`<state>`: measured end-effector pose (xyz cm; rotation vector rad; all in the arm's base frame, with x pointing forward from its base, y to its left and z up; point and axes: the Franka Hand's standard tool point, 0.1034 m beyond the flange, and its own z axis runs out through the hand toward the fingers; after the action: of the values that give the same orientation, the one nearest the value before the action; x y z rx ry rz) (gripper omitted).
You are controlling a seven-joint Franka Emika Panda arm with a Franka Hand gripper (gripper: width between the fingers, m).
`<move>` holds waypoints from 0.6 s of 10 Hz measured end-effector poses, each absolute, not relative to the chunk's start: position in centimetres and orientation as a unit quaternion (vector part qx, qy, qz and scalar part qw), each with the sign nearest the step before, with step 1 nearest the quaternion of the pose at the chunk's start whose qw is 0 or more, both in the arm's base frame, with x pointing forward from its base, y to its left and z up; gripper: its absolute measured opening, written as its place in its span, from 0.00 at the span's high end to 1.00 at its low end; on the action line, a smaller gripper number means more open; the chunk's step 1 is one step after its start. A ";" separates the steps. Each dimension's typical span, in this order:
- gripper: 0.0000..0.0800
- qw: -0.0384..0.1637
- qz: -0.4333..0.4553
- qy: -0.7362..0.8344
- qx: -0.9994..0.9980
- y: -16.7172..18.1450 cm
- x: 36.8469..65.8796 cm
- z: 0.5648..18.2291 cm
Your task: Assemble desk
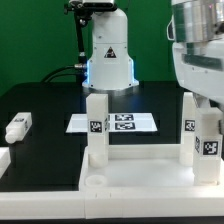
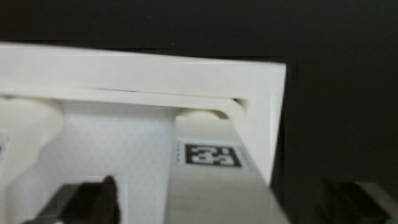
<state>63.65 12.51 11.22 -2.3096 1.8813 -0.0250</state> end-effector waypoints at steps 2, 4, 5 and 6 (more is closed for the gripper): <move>0.21 0.080 -0.030 0.457 -0.885 12.7 64.0 11.6; 0.19 0.076 -0.035 0.398 -0.914 12.6 64.0 11.4; 0.19 0.073 -0.039 0.358 -0.930 12.5 64.0 11.4; 0.19 0.066 -0.053 0.278 -0.957 11.9 64.1 11.3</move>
Offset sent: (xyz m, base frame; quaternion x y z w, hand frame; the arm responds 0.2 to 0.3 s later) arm 0.0000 0.0000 0.0000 0.0000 0.0000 -0.1938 0.9810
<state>64.12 11.88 11.26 -2.8854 0.8384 -0.1591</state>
